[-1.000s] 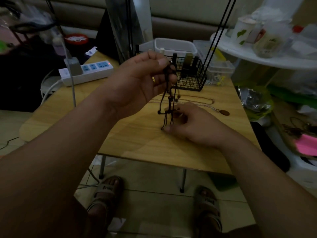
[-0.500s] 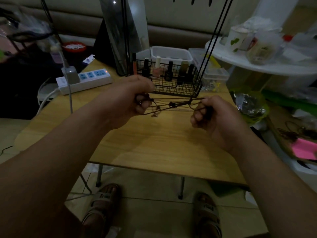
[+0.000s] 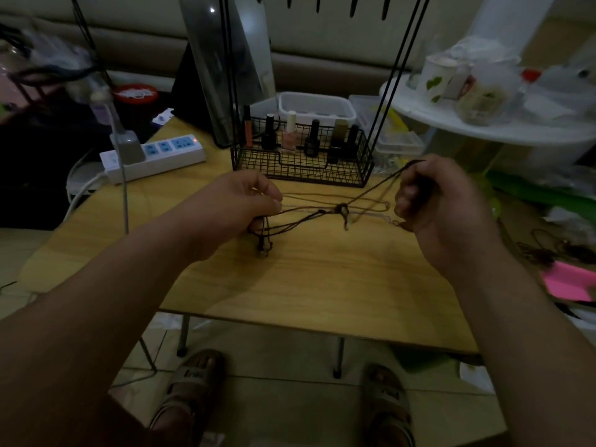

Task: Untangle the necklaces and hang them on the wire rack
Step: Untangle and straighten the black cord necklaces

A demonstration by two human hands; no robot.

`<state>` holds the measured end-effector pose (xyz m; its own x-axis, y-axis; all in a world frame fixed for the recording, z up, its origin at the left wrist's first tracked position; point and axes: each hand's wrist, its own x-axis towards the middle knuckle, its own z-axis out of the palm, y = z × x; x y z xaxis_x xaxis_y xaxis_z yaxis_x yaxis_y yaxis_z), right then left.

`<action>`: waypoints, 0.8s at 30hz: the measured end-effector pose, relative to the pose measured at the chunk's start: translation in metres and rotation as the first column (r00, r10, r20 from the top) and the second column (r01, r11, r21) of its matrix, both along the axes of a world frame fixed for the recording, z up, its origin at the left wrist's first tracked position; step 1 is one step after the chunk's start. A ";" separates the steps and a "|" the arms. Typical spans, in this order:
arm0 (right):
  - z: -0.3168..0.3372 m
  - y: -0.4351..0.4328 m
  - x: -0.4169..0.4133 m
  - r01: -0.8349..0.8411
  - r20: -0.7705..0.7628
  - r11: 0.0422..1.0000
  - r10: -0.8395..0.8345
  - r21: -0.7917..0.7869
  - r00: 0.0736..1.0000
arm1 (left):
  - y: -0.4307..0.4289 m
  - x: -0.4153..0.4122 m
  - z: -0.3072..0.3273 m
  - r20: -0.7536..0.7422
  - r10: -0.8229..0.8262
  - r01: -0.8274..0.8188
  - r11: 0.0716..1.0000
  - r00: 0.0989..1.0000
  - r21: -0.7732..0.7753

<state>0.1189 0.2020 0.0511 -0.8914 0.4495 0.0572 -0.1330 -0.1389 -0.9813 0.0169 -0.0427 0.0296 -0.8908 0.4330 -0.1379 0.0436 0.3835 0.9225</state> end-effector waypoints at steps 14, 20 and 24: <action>0.012 0.000 0.000 -0.170 -0.167 0.973 0.144 -0.157 0.975 | 0.007 0.012 -0.004 -0.283 -0.144 0.013 0.908 0.948 -0.418; 0.023 -0.033 -0.014 -0.327 -0.175 0.945 0.318 -0.024 0.932 | 0.022 0.024 -0.005 -0.381 -0.285 0.143 0.922 0.880 -0.360; 0.024 -0.046 -0.028 -0.403 -0.210 0.911 0.379 -0.084 0.901 | 0.036 0.034 -0.001 -0.107 -0.340 0.342 0.940 0.934 -0.008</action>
